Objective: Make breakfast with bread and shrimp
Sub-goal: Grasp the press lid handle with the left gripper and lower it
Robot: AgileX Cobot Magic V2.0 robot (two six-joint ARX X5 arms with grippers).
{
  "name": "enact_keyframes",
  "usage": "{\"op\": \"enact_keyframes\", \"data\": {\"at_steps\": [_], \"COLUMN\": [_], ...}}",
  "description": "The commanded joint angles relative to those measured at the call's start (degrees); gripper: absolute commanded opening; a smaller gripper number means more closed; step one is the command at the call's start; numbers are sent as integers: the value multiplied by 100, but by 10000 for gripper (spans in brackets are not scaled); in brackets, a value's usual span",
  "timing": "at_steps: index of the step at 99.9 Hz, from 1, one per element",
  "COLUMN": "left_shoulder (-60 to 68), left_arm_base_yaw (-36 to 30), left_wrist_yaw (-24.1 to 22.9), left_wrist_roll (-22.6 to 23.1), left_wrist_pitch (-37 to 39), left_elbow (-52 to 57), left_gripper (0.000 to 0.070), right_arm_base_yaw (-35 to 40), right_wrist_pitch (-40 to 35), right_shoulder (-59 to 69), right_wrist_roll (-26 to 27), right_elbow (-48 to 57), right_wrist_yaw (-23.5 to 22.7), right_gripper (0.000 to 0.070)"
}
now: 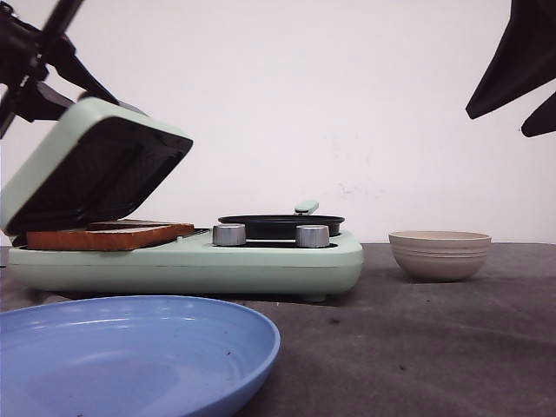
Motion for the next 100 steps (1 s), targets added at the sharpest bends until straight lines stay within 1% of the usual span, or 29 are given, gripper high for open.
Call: {"op": "enact_keyframes", "data": {"at_steps": [1, 18, 37, 54, 81, 100], "left_shoulder": [219, 221, 221, 221, 223, 223], "left_arm_base_yaw": [46, -192, -415, -553, -752, -861], "left_wrist_yaw": [-402, -754, -1005, -1239, -1725, -2048], "left_wrist_roll": [400, 662, 970, 1095, 1779, 2096], "left_wrist_pitch": [-516, -728, -879, -949, -1471, -1666], "left_elbow": [-109, -109, -109, -109, -109, -109], "left_gripper": [6, 6, 6, 6, 6, 6], "right_arm_base_yaw": [31, 31, 31, 31, 31, 31], "right_wrist_pitch": [66, 68, 68, 66, 68, 68], "right_shoulder": [22, 22, 22, 22, 22, 22], "right_wrist_roll": [-22, -22, -22, -22, -13, 24], "right_elbow": [15, 15, 15, 15, 15, 15], "right_wrist_yaw": [17, 17, 17, 17, 20, 17], "right_gripper": [398, 398, 398, 398, 398, 398]}}
